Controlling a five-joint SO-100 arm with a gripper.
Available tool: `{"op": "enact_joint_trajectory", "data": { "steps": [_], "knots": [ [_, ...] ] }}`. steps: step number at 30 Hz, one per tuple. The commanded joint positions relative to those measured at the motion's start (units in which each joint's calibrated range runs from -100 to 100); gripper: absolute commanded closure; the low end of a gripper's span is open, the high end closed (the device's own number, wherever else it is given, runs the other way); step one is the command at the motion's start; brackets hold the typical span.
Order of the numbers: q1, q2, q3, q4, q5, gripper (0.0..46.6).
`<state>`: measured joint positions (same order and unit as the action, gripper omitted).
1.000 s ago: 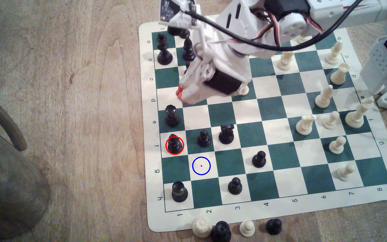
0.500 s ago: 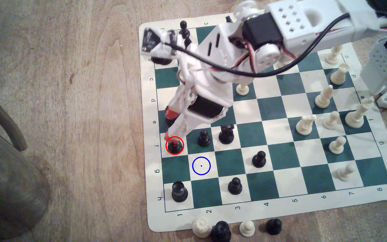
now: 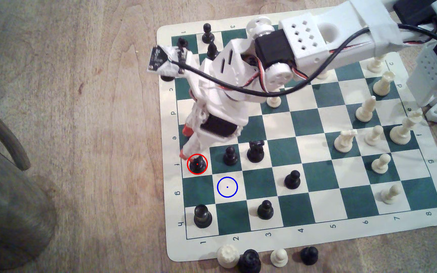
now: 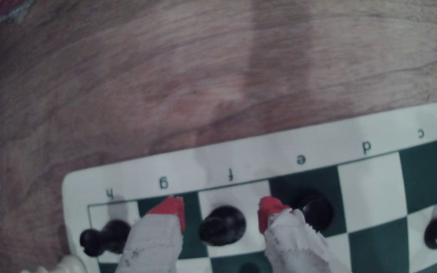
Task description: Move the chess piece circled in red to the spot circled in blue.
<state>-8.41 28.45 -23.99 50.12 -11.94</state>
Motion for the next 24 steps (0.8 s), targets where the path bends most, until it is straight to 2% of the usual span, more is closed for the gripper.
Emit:
{"op": "enact_joint_trajectory", "data": {
  "steps": [1, 8, 24],
  "knots": [
    [0.6, -1.8, -3.8, -1.1, -0.2, 31.2],
    [-2.2, -1.5, -3.1, -1.1, -0.3, 31.1],
    [-1.6, -0.8, -0.6, -1.0, -0.3, 31.1]
  ]
}}
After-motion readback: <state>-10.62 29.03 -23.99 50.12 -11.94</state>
